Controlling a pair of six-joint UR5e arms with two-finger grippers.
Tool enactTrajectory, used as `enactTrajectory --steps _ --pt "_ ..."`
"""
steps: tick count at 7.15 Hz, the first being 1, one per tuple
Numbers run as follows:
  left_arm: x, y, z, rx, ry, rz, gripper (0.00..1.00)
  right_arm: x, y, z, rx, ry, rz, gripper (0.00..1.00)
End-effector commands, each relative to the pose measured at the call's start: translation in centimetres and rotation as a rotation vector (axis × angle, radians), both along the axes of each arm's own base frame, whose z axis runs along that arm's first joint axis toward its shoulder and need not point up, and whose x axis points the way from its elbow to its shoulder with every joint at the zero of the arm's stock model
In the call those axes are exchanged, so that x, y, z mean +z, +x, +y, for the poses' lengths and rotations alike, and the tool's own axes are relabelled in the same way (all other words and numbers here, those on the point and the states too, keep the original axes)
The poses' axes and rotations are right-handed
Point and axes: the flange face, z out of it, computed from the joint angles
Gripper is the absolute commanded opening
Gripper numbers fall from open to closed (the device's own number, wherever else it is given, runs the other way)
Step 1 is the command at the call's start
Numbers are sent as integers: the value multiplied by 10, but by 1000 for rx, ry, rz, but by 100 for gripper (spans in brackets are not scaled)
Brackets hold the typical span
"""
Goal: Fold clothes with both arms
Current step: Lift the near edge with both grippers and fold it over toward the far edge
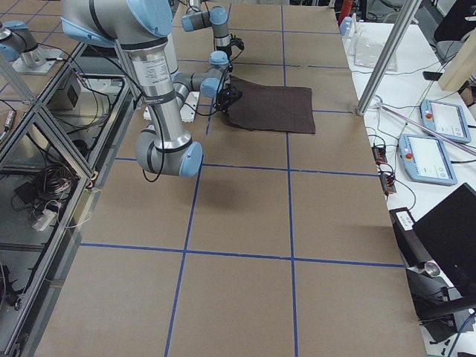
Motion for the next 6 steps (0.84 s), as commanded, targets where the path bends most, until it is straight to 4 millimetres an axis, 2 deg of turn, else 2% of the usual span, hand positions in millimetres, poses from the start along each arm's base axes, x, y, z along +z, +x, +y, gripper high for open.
enactTrajectory --steps 1,2,3,4,5,6 --pt "-7 0 43 96 -26 17 0 -1 23 27 -56 4 -35 0" --pt "-11 -12 69 138 -33 13 0 -5 31 41 -75 11 -51 0" --pt "-19 -27 85 168 -29 29 0 -3 30 46 -85 10 -50 0" --pt "-25 -28 87 177 -30 43 0 -7 28 47 -94 19 -56 0" --pt "-27 -26 90 210 -46 51 0 -10 36 27 -83 56 -59 0" --pt "-31 -36 63 157 -38 60 0 -22 47 2 -64 98 -76 0"
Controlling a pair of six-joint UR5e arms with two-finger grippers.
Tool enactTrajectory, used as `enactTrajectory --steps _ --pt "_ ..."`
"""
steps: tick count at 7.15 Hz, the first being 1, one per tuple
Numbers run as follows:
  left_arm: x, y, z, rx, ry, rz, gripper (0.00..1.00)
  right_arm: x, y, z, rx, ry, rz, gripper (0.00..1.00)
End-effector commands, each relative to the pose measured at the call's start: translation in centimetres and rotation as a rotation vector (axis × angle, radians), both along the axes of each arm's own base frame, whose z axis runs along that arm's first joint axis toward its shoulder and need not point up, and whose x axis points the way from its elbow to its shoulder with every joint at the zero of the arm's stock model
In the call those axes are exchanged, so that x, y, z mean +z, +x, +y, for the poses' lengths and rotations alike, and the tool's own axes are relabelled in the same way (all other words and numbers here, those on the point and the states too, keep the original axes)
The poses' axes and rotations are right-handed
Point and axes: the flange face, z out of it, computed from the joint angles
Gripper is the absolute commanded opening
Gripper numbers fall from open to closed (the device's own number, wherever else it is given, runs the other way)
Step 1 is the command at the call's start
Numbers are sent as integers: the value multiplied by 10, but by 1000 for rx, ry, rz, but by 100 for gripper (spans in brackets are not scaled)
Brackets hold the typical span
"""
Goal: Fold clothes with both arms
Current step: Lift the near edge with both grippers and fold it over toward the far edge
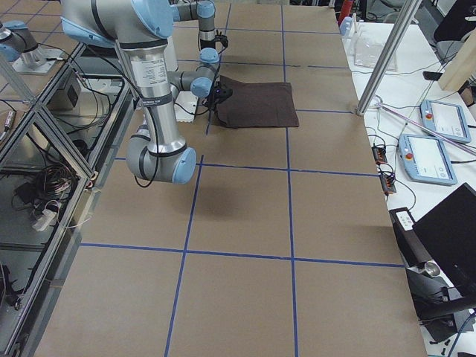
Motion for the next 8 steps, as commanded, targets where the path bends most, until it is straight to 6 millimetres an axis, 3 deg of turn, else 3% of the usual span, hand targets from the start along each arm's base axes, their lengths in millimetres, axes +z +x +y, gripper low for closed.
enactTrajectory --steps 1,2,3,4,5,7,8 --pt "-19 -25 -61 -107 19 34 0 -20 25 -53 52 60 -29 0" --pt "-24 -46 -103 -139 79 38 0 -32 33 -82 74 75 -42 0" --pt "-16 -68 -148 -167 81 24 0 -40 16 -122 104 80 -42 0" --pt "-8 -63 -189 -200 100 -14 0 -32 -3 -159 130 82 -65 0" --pt "7 -55 -218 -222 100 -56 0 -25 -14 -183 147 86 -76 0" --pt "44 -19 -241 -230 109 -26 0 -41 -15 -224 178 72 -73 0" --pt "47 -19 -244 -233 110 -31 0 -45 -21 -239 188 67 -62 0"
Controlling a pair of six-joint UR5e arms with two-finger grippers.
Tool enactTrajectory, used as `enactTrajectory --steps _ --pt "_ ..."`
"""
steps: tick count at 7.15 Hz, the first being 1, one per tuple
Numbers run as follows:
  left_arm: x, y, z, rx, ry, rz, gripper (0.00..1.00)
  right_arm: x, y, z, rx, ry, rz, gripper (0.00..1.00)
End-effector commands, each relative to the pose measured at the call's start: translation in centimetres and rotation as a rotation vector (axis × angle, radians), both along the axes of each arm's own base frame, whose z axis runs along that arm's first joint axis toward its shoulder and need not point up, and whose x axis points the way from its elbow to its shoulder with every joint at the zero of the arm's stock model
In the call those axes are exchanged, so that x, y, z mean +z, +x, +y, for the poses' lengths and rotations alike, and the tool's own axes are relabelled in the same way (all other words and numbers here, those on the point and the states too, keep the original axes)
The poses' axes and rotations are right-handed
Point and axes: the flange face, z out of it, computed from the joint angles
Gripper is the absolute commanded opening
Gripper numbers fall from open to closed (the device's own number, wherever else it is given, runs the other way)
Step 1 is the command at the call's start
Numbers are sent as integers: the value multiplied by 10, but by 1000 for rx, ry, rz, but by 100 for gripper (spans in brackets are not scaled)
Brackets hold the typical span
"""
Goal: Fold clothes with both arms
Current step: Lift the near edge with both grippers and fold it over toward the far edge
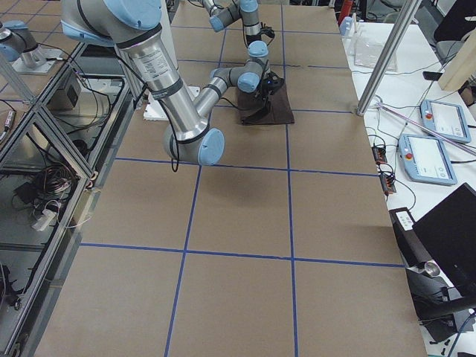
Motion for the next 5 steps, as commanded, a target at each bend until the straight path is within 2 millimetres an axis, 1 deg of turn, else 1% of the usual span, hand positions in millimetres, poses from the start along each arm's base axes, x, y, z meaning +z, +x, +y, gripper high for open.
enactTrajectory --steps 1,2,3,4,5 --pt "7 3 -27 -29 7 0 0 -9 -17 -48 29 -28 33 0" --pt "9 7 -68 -78 -7 -21 0 -10 -33 -76 32 -48 70 0" --pt "23 19 -122 -129 -17 -27 0 -11 -33 -107 20 -56 96 0" --pt "62 17 -187 -169 14 -40 92 -5 -14 -145 -19 -45 115 37" --pt "89 -18 -229 -155 112 -95 100 -1 1 -187 -43 27 132 99"
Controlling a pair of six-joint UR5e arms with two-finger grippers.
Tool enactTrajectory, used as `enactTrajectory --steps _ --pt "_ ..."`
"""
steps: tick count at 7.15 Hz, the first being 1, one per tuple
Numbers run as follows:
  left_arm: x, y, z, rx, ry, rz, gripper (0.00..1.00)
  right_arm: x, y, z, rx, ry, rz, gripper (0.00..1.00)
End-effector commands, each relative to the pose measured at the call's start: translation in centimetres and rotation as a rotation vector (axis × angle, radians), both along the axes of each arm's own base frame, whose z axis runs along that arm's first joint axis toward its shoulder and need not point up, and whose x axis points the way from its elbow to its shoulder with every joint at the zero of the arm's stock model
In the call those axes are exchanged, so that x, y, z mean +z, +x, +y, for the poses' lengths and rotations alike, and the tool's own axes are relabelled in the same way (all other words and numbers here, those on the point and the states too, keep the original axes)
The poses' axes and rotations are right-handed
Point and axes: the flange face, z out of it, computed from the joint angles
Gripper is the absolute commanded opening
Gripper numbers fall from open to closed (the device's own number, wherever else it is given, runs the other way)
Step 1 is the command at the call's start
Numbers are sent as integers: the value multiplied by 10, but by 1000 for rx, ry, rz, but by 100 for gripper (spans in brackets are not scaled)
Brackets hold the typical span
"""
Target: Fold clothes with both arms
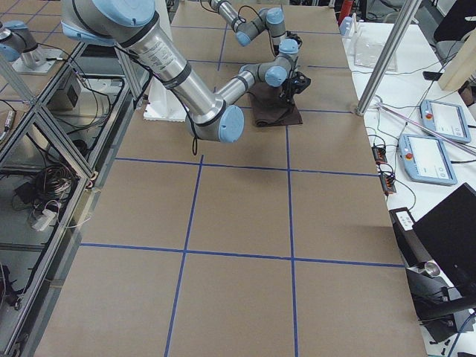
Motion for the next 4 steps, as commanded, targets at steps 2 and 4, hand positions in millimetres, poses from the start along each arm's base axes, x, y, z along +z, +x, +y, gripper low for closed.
enactTrajectory --steps 2,4 --pt "38 -50 -72 9 123 -84 100 35 35 -81 -41 104 37 100" --pt "33 -60 -71 86 126 -49 100 34 70 -99 -87 161 35 100"
